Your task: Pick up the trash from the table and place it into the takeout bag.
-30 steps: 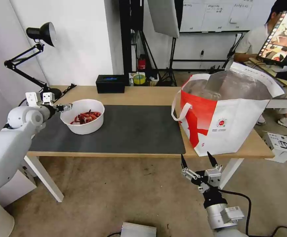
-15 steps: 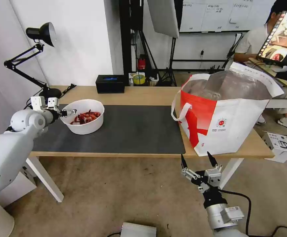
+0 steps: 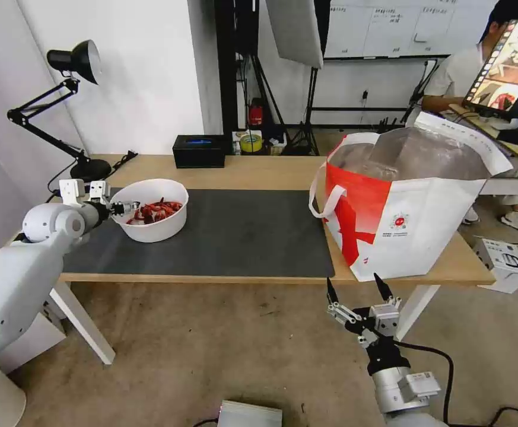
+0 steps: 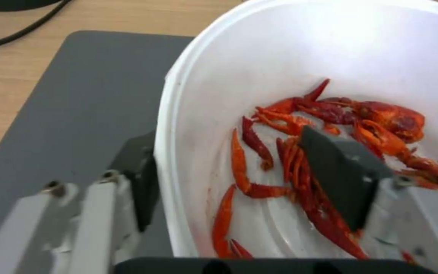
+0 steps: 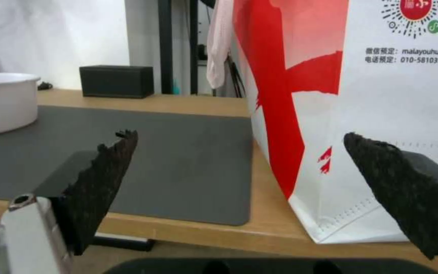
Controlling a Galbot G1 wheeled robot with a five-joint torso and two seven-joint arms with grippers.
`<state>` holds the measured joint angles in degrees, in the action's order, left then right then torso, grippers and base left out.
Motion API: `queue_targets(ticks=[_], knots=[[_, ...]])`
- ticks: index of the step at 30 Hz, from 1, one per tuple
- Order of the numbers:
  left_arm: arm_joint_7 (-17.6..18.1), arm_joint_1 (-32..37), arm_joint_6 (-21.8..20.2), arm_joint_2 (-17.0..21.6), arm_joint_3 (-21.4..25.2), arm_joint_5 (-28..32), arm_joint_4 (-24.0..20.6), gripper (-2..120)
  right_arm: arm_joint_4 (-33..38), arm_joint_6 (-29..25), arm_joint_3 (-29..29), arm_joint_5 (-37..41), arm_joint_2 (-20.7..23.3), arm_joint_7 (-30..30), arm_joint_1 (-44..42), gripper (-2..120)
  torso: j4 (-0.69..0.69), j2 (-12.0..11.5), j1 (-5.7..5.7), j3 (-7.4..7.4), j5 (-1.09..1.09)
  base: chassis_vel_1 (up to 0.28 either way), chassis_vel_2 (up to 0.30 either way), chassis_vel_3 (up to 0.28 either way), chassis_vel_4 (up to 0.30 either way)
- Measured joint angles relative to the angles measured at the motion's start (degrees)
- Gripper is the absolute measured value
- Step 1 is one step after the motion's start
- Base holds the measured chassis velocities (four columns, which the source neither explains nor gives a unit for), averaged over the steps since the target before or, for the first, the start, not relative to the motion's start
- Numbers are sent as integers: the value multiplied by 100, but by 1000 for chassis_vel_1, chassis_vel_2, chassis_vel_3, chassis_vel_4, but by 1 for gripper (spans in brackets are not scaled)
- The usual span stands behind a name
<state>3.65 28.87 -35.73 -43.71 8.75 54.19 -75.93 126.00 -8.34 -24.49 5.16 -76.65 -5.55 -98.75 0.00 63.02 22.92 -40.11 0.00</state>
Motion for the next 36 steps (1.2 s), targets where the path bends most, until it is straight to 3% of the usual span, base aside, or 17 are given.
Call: queue_targets(ticks=[3, 7, 12, 17, 26, 34, 36], knots=[[-11, 68, 7, 16, 7, 0, -58, 47, 0, 0, 0, 0, 0, 0, 0, 100, 0, 0, 0, 0, 0, 0, 0, 0, 0], [-20, 121, 9, 24, 18, 0, -87, 38, 0, 0, 0, 0, 0, 0, 0, 100, 1, 0, 0, 0, 1, 0, 0, 0, 0], [-31, 238, 11, 35, 80, 4, -182, 15, 0, 0, 0, 0, 0, 0, 0, 100, 1, 0, 0, 0, 1, 0, 0, 0, 0], [-32, 373, 26, 51, 190, 35, -312, 0, 0, 0, 0, 0, 0, 0, 0, 100, 0, 1, -1, 1, 1, 0, 0, 0, 0], [-13, 662, -12, 145, 351, 291, -621, 0, 0, 0, 0, 0, 0, 0, 0, 100, 0, 1, 0, 1, -1, 0, 0, 0, 0], [199, 1204, -152, 218, 770, 908, -1211, 0, 0, 0, 0, 0, 0, 0, 0, 100, -1, 0, 0, 0, -1, 0, 0, 0, 0], [287, 1537, -179, 218, 1072, 1088, -1562, 0, 0, 0, -1, 0, 0, 0, 0, 100, 0, 0, 0, 0, -2, 0, 0, 0, 0]])
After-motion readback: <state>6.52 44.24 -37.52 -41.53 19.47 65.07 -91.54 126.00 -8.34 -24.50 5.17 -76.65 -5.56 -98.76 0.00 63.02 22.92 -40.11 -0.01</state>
